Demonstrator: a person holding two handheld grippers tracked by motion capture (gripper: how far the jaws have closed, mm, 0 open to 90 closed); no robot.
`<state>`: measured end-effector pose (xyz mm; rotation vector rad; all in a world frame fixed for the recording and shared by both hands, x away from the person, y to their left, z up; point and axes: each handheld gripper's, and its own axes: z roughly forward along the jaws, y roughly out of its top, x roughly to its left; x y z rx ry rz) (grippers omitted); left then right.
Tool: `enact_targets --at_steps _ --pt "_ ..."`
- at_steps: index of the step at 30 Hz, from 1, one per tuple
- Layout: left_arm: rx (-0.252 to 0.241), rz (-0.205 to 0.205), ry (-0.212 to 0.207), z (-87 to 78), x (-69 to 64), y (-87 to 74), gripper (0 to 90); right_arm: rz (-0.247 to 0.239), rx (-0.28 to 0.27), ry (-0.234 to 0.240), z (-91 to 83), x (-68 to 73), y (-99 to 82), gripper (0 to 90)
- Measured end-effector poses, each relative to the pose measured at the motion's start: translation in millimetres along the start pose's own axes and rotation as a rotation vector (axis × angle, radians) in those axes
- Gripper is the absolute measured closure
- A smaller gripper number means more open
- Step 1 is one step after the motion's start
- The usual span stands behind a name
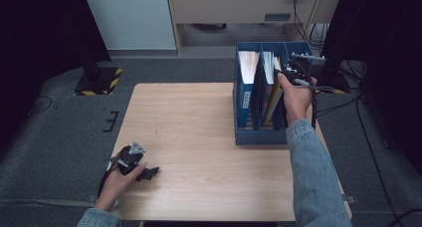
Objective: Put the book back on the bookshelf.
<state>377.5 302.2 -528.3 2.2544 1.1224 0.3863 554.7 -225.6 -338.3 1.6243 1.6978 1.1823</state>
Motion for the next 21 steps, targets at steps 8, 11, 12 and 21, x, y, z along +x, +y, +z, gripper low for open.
enact_targets --at_steps 8,11,12,21 --pt "0.000 -0.001 0.001 0.0 -0.4 -0.1 0.0 -0.012 -0.008 0.013 -18.7 1.2 3.0 59.0" --pt "-0.001 -0.001 0.001 0.0 -0.5 -0.1 0.0 -0.017 -0.003 0.022 -26.4 2.8 2.8 58.3" --pt "-0.001 -0.002 0.001 0.0 -0.5 -0.2 0.0 -0.023 -0.003 0.021 -28.2 3.0 2.5 58.1" --pt "-0.001 -0.004 0.001 0.0 -0.8 -0.3 0.0 -0.024 -0.012 0.031 -44.0 0.6 -3.4 52.0"
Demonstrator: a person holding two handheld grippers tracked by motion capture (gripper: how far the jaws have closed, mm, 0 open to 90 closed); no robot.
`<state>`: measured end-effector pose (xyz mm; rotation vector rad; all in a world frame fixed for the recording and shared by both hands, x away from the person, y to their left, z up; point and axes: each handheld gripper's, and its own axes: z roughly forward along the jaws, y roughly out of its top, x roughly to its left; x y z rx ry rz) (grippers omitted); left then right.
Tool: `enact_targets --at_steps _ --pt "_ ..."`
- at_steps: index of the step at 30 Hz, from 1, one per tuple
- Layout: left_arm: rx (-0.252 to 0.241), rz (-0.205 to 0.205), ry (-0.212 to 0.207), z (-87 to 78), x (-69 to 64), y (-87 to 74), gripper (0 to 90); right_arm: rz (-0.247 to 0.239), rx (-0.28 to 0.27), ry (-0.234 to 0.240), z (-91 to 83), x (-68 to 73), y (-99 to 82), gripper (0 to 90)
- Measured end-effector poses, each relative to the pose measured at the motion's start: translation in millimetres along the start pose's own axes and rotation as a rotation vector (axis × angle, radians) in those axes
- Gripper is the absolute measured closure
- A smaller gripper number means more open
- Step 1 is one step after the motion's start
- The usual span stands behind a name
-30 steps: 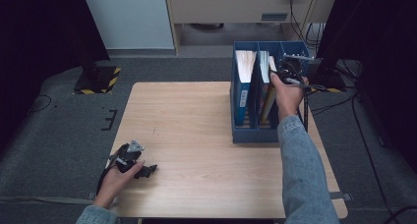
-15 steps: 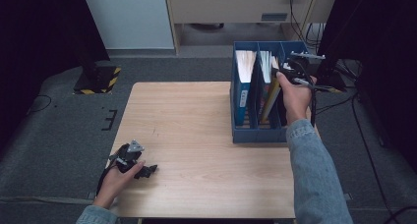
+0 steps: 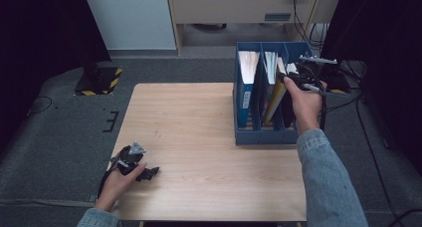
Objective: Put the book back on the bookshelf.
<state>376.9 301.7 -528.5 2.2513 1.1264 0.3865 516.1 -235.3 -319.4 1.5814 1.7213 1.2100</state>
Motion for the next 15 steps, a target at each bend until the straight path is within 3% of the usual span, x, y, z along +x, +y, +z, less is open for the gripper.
enact_targets --at_steps 10,15 --pt "0.005 0.003 -0.001 -0.2 -0.1 0.0 0.0 -0.009 -0.003 0.022 -18.4 -3.9 -13.9 44.6" --pt "0.005 0.003 -0.001 -0.3 -0.1 -0.1 0.0 -0.030 -0.006 0.032 -24.4 -3.2 -23.6 32.5"
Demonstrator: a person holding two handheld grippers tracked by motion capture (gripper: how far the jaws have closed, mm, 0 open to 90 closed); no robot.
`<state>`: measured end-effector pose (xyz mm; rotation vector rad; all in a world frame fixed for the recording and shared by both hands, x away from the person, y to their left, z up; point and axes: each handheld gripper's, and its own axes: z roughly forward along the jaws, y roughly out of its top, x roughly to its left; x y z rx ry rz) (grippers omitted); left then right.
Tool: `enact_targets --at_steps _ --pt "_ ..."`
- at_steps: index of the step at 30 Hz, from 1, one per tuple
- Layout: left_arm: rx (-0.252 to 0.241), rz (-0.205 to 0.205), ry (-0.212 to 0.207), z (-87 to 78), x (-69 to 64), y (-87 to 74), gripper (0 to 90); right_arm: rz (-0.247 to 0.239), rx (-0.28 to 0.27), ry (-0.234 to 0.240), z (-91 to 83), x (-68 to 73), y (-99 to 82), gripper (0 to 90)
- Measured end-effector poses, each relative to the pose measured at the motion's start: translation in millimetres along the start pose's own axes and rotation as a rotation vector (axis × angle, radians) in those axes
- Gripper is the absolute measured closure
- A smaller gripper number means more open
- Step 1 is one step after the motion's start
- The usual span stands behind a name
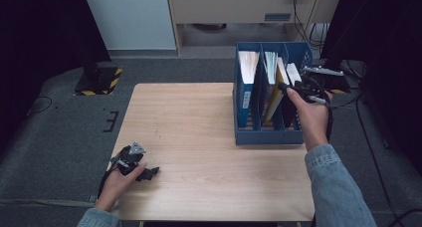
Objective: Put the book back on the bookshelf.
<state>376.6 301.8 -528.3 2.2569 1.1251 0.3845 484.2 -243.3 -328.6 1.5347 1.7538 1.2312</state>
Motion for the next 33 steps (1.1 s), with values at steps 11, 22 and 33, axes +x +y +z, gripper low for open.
enact_targets --at_steps 11,22,33 --pt "-0.001 0.000 0.000 0.0 -0.2 -0.1 0.0 -0.101 0.008 0.004 -9.4 7.8 -19.7 17.5" --pt "0.000 0.000 0.000 -0.1 -0.5 -0.2 0.0 -0.147 0.016 0.016 -12.0 26.9 -42.2 7.1" --pt "-0.010 0.000 -0.001 0.1 -0.6 -1.1 0.0 -0.148 0.036 0.062 -16.4 36.9 -73.2 6.3"
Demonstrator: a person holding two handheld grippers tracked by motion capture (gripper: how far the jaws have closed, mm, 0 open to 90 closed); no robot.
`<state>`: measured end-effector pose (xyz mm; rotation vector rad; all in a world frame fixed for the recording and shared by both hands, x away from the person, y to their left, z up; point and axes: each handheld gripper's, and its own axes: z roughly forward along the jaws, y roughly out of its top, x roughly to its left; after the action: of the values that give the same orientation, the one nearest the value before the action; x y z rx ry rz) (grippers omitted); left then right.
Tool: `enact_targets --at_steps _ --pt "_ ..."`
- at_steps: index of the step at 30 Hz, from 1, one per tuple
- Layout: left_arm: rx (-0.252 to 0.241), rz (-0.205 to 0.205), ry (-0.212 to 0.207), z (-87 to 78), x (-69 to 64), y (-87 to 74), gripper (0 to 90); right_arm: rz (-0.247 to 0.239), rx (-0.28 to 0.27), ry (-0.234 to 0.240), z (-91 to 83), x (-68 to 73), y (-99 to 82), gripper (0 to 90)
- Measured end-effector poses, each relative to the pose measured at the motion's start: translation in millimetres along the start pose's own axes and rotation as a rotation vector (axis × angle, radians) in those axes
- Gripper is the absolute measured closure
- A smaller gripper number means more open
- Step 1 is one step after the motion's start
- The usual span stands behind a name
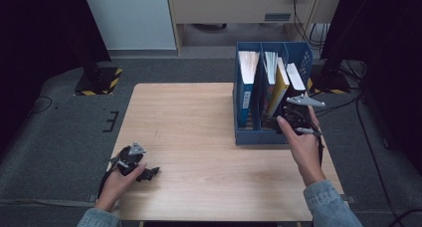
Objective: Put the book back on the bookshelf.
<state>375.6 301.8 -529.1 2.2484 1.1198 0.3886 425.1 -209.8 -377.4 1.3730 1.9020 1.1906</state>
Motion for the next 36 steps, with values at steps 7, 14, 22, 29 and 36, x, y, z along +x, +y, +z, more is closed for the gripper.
enact_targets --at_steps 7,14,22,29,36 --pt "-0.012 -0.002 0.003 0.0 -0.3 -1.3 0.0 -0.008 0.019 0.033 -3.8 11.3 -20.7 6.1" --pt "-0.015 -0.003 0.003 0.3 -0.2 -1.2 0.0 -0.042 0.065 0.030 -7.1 20.2 -43.0 6.1" --pt "-0.020 -0.004 0.003 0.2 -0.3 -1.9 0.0 -0.058 0.092 0.069 -7.9 31.6 -68.3 6.2" --pt "-0.026 -0.004 0.003 0.3 -0.2 -2.6 0.0 -0.052 0.113 0.074 -2.4 35.9 -89.6 7.4" --pt "-0.030 -0.005 0.003 0.4 -0.4 -3.0 0.0 -0.041 0.148 0.088 6.5 38.1 -109.4 7.4"
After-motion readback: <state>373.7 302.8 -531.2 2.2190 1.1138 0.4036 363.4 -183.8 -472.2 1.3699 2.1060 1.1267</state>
